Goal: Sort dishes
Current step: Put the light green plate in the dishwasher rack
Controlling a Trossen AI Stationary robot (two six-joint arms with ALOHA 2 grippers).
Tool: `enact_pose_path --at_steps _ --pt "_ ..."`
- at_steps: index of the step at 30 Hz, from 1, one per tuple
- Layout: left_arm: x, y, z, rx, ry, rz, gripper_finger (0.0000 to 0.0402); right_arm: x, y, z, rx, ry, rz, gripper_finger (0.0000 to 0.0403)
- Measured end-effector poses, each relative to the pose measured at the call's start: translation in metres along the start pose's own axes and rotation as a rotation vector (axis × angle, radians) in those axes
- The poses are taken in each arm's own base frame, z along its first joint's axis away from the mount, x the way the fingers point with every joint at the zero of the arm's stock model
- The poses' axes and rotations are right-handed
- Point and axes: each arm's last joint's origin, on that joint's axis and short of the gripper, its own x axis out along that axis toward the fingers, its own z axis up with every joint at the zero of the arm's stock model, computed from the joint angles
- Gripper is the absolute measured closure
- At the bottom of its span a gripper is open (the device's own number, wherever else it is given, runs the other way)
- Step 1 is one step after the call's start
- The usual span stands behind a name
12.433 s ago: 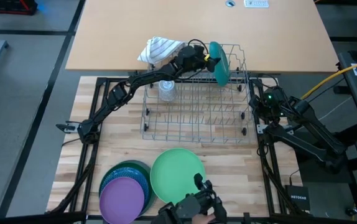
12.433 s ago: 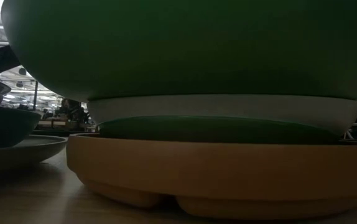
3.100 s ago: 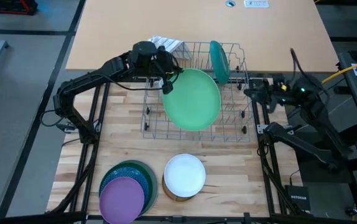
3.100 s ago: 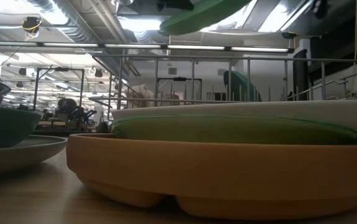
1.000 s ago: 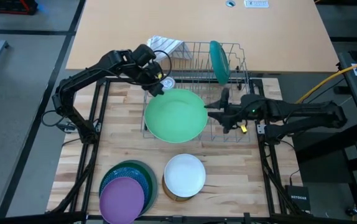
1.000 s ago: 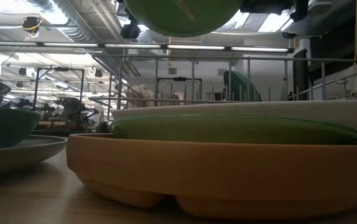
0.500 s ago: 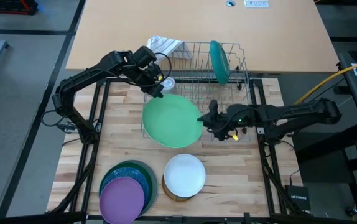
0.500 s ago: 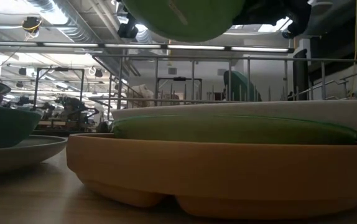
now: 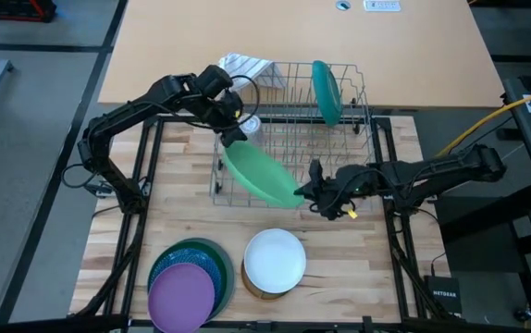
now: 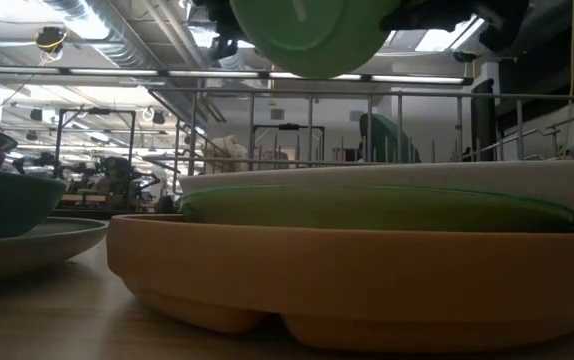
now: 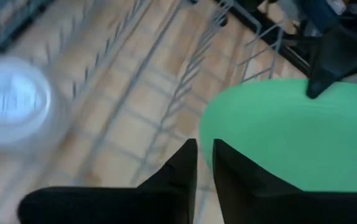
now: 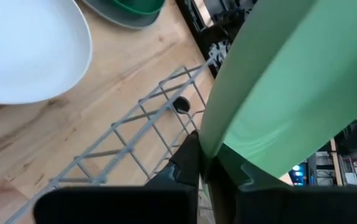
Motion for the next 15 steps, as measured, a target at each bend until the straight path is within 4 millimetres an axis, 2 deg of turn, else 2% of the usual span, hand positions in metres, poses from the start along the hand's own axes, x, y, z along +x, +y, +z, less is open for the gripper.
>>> enact_pose_path --at_steps 10,15 --pt "-0.004 0.0 0.023 0.354 -0.231 0.011 0.0271 -0.003 0.006 0.009 0.052 -0.027 0.021 0.039" --pt "-0.016 -0.001 0.036 0.504 -0.347 0.043 0.0252 -0.003 0.009 0.008 0.049 -0.022 0.047 0.0393"
